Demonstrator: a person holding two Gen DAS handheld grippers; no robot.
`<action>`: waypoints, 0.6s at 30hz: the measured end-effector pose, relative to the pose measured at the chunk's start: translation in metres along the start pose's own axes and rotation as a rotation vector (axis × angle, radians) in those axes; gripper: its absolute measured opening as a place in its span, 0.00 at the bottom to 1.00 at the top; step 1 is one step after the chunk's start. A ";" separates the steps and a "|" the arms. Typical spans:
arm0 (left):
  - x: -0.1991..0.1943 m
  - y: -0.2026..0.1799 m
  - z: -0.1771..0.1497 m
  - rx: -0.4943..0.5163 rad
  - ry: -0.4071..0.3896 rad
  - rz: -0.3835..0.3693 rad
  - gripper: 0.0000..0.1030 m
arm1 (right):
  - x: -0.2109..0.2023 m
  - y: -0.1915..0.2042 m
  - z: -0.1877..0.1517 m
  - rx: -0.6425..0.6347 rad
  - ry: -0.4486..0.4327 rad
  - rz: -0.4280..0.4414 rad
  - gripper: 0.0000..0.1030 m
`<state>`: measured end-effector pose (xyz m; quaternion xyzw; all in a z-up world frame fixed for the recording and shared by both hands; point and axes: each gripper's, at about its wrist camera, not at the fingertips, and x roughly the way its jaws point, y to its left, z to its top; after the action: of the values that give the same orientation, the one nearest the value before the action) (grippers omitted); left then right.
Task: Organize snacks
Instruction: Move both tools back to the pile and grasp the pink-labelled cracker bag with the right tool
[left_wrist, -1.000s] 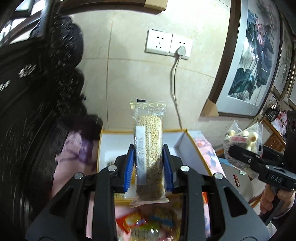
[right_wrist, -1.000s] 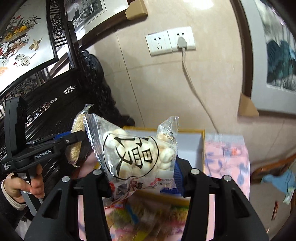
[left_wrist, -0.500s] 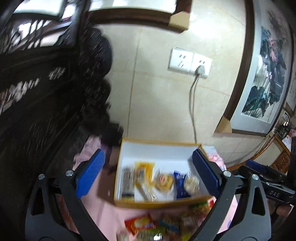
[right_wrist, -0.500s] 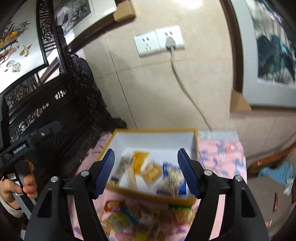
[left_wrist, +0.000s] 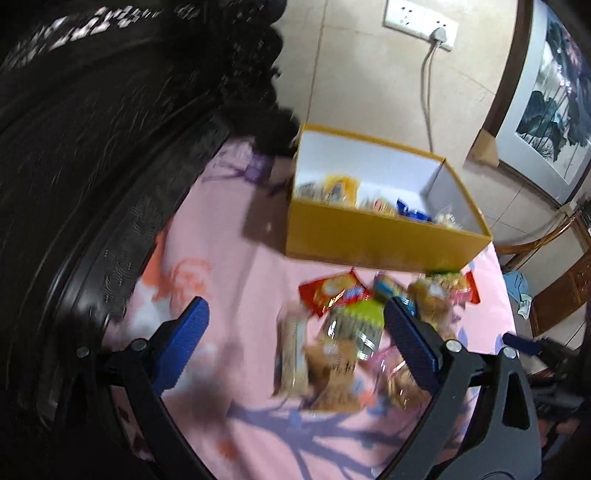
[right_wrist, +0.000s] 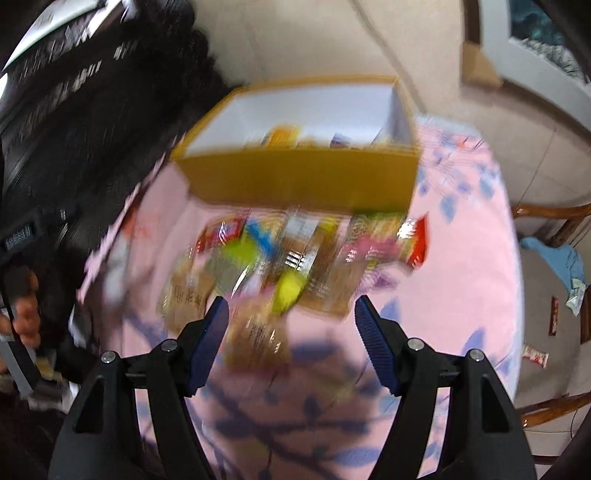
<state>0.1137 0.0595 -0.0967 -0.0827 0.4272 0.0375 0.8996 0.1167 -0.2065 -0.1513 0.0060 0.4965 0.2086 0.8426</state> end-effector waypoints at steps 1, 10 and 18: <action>-0.002 0.003 -0.004 -0.010 0.004 0.004 0.94 | 0.005 0.004 -0.004 -0.009 0.021 0.012 0.69; -0.014 0.016 -0.013 -0.063 0.012 0.013 0.94 | 0.057 0.023 -0.015 -0.079 0.176 0.054 0.69; -0.022 0.021 -0.019 -0.057 0.007 0.025 0.94 | 0.099 0.029 -0.013 -0.070 0.261 0.038 0.69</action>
<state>0.0829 0.0765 -0.0937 -0.1030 0.4299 0.0609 0.8949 0.1375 -0.1472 -0.2346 -0.0413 0.5942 0.2408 0.7663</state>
